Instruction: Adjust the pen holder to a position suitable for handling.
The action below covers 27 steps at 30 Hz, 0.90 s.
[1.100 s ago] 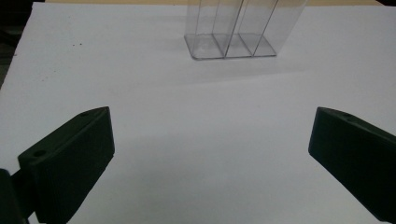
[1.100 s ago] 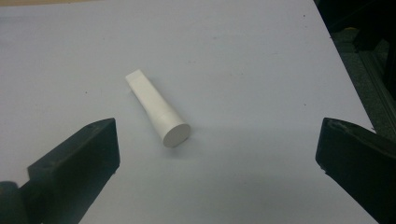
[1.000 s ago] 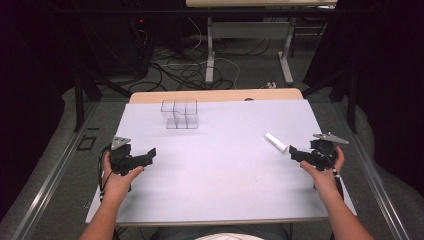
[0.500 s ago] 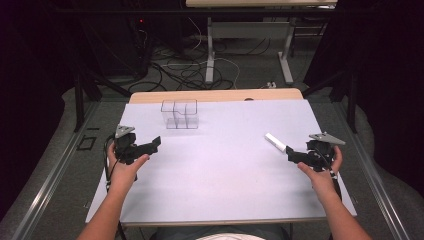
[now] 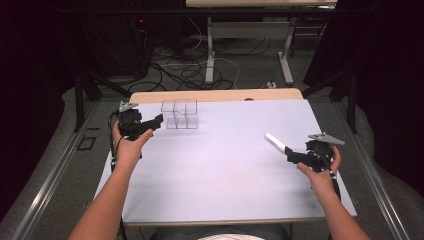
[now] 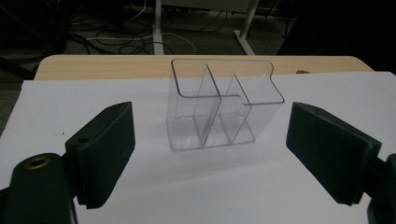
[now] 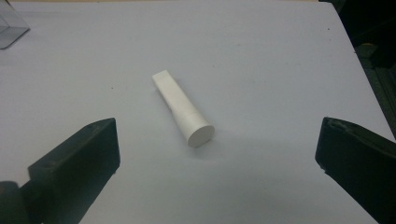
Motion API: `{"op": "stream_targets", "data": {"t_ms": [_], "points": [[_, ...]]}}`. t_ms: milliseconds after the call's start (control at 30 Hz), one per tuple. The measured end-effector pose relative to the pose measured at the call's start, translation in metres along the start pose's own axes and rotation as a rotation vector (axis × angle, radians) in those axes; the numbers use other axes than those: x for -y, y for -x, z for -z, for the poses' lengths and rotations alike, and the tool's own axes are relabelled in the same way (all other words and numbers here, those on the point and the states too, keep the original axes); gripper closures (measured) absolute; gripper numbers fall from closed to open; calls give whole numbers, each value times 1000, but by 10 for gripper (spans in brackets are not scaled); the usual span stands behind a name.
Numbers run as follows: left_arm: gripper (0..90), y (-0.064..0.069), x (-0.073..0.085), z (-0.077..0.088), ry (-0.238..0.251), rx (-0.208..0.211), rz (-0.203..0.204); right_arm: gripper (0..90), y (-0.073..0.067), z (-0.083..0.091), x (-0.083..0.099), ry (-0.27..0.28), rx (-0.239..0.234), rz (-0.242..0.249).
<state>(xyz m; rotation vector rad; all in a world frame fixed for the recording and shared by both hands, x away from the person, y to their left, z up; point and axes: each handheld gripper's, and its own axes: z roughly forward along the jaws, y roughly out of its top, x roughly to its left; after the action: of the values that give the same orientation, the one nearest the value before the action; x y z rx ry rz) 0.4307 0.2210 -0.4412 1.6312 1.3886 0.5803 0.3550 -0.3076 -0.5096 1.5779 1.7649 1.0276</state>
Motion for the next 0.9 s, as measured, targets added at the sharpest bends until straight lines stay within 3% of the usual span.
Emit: {"op": "stream_targets", "data": {"t_ms": [200,367,533,900], "points": [[187,-2,-17,-8,3,-26,10,0,-4,1,0,9,-7,14],[262,-4,-28,-13,4,-48,12,0,-5,2,1,10,-4,1],[300,-7,-44,-24,-2,-75,-28,0,-3,1,1,14,-2,-9],[327,-12,-54,-49,-62,-89,-48,0,0,1,2,2,-14,-23]]}}
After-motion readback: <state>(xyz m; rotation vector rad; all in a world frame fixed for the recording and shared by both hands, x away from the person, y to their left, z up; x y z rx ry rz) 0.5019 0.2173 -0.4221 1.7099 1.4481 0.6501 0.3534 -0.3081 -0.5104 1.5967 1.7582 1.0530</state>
